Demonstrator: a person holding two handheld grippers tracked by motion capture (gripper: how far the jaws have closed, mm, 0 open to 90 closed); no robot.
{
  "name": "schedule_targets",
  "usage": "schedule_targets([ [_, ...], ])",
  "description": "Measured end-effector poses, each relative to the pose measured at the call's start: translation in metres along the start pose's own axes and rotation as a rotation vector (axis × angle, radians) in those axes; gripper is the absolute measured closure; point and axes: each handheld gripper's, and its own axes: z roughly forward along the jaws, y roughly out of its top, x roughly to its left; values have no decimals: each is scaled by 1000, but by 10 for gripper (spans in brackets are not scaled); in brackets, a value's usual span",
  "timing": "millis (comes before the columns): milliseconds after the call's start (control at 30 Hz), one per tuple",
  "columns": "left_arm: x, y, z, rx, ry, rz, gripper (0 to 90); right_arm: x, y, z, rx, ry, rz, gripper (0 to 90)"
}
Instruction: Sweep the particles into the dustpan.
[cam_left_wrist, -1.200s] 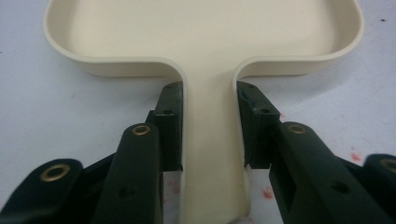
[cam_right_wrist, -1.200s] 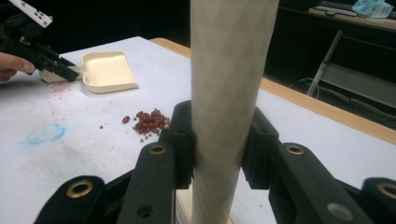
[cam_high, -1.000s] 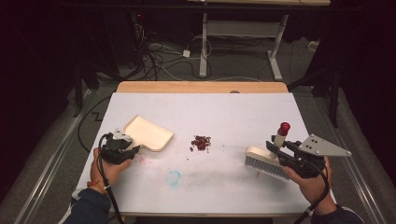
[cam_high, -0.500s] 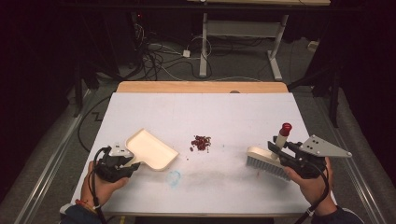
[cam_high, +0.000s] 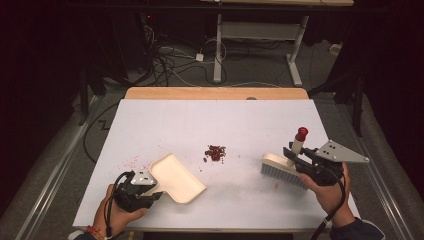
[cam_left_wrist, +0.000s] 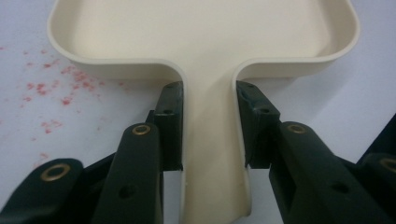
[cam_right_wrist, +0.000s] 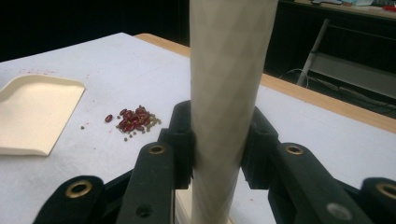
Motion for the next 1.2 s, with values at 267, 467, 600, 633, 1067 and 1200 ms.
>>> schedule_targets([
  [267,-4,8,12,1,15,-10,641,1,7,20,-10,9,4,697],
  [467,-8,12,16,14,29,-9,641,4,25,49,-29,14,5,697],
  [600,-9,14,18,12,39,-12,641,8,39,79,-36,12,2,697],
  [633,-10,14,19,11,36,-16,641,9,42,88,-35,10,6,697],
  [1067,-11,17,28,13,47,-20,640,33,58,174,-12,-57,3,697],
  [1200,-11,19,30,10,44,-25,640,38,55,185,-20,-47,15,697],
])
